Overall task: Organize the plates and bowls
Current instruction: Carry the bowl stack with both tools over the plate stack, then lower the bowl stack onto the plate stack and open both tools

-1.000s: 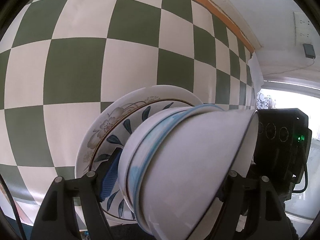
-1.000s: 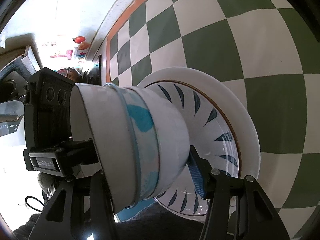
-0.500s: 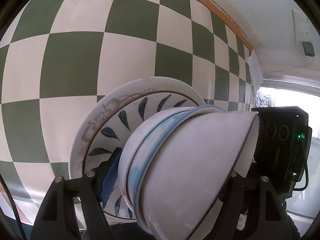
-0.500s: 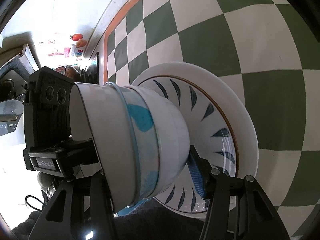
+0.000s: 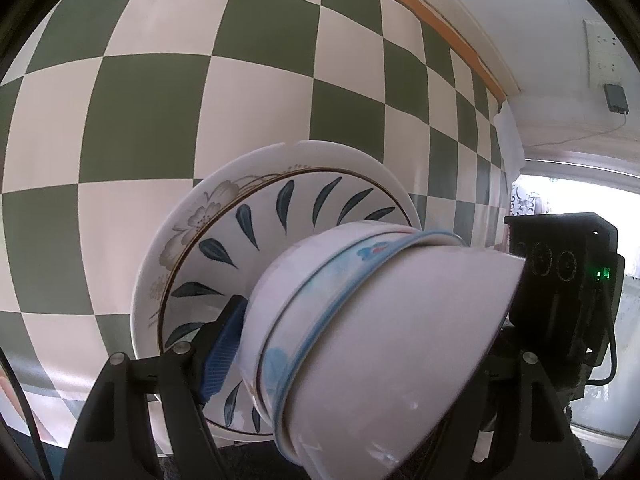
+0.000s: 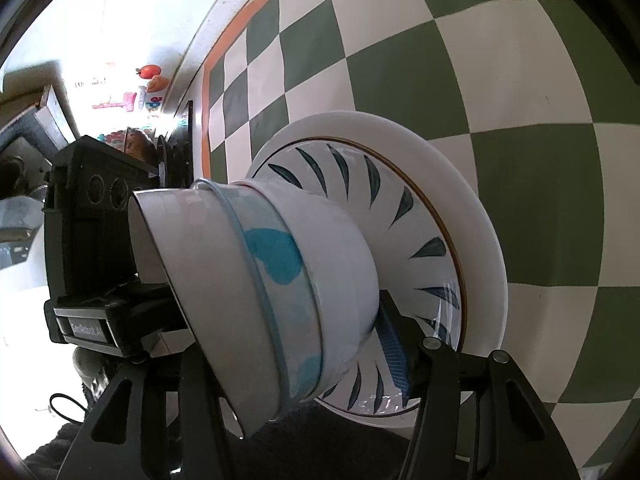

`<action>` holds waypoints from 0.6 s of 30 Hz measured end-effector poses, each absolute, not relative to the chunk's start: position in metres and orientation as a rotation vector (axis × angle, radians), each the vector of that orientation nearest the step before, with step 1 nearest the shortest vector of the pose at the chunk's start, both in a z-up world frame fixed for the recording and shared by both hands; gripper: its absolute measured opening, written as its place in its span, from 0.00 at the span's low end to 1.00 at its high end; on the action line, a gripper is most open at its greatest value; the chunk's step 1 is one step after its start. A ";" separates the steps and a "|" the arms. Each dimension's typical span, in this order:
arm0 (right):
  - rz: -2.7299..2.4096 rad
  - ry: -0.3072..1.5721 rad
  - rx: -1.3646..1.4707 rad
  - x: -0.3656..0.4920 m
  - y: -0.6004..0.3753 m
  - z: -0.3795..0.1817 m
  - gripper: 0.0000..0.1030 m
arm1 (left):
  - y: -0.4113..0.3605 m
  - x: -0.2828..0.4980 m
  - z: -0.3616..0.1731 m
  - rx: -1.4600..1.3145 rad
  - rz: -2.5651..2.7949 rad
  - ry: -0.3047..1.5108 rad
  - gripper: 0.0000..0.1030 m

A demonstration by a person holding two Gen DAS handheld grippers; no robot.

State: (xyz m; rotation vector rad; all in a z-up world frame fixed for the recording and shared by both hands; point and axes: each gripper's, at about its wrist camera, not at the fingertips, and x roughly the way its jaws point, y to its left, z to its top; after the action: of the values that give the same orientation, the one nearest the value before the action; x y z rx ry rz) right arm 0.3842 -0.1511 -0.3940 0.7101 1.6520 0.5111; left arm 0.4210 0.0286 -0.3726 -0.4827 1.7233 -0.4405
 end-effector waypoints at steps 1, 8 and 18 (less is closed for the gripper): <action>0.507 1.653 0.703 0.384 -0.150 -0.393 0.57 | 0.029 0.420 -0.372 -0.480 -0.439 1.721 0.71; 0.487 1.665 0.681 0.382 -0.147 -0.392 0.58 | 0.037 0.415 -0.366 -0.468 -0.421 1.703 0.71; 0.449 1.662 0.638 0.374 -0.146 -0.386 0.59 | 0.046 0.406 -0.358 -0.473 -0.422 1.681 0.71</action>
State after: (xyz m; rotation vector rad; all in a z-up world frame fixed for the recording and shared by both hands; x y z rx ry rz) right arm 0.3741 -0.1456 -0.3859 0.6377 1.6619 0.4485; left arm 0.4064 0.0461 -0.3576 -0.4729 1.6812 -0.4215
